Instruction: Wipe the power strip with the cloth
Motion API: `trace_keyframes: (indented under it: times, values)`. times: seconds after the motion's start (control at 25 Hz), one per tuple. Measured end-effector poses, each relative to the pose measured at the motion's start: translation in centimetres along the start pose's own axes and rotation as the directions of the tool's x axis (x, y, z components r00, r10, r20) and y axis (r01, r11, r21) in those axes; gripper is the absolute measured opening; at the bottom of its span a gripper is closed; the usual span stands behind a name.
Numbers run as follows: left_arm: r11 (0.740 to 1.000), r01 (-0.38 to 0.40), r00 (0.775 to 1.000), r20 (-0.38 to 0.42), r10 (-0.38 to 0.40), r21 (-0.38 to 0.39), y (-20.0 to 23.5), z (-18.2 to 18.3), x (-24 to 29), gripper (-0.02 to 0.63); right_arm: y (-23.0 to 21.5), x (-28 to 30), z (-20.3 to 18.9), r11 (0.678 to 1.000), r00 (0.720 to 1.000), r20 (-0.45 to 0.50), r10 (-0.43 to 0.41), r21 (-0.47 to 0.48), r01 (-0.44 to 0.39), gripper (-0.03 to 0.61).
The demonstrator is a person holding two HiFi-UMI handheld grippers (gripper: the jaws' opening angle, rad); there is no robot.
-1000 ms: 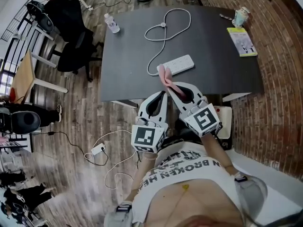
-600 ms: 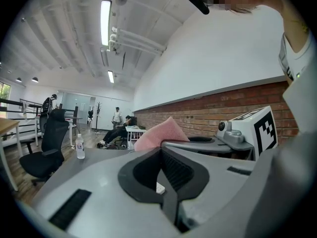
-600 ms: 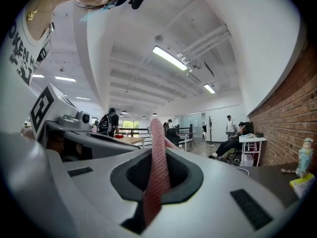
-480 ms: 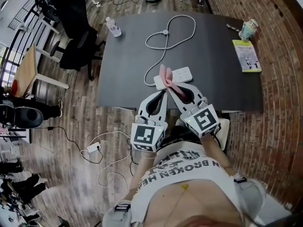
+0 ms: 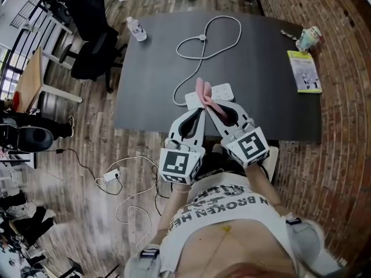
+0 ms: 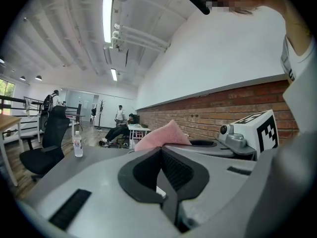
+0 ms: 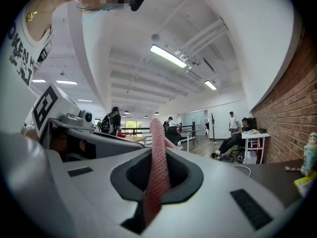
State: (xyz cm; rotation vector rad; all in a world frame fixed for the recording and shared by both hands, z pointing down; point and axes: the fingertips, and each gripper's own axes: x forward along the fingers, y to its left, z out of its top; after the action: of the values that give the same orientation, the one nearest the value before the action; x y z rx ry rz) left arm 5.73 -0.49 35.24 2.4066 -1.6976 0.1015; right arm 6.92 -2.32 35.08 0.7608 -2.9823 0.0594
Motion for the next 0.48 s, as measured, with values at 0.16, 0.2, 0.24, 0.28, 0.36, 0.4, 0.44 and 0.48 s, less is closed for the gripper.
trace_keyframes:
  times: [0.16,0.2,0.24,0.28,0.36,0.4,0.44,0.48]
  values:
    - [1.0,0.009,1.0,0.012,-0.009,-0.002,1.2,0.6,0.9,0.006,-0.9,1.3,0.4,1.0,1.0,-0.003,-0.018,-0.014,0.018,0.017]
    - [1.0,0.017,1.0,0.012,-0.017,-0.001,1.6,0.6,1.2,0.006,-1.1,1.7,0.6,1.0,1.0,0.003,-0.023,-0.021,0.023,0.017]
    - [1.0,0.025,1.0,0.011,-0.025,-0.001,2.0,0.6,1.5,0.006,-1.3,2.2,0.7,0.999,1.0,0.008,-0.029,-0.026,0.029,0.017]
    - [0.999,0.033,0.999,0.012,-0.033,-0.001,2.5,0.8,1.7,0.006,-1.5,2.7,0.9,0.999,0.999,0.01,-0.035,-0.029,0.036,0.017]
    - [0.999,0.046,0.999,0.017,-0.046,0.0,3.5,1.2,2.1,0.006,-1.7,3.7,1.1,0.999,0.999,0.005,-0.046,-0.025,0.046,0.017]
    - [0.999,0.053,0.998,0.022,-0.053,0.002,3.9,1.5,2.4,0.006,-1.8,4.1,1.1,0.999,0.999,0.008,-0.047,-0.022,0.047,0.017]
    - [0.998,0.06,0.998,0.025,-0.06,0.004,4.4,1.7,2.7,0.006,-1.9,4.6,1.1,0.999,0.999,0.011,-0.049,-0.021,0.05,0.017]
    - [0.998,0.068,0.997,0.028,-0.068,0.006,4.8,1.9,3.0,0.006,-2.1,5.1,1.2,0.998,0.999,0.014,-0.053,-0.023,0.053,0.017]
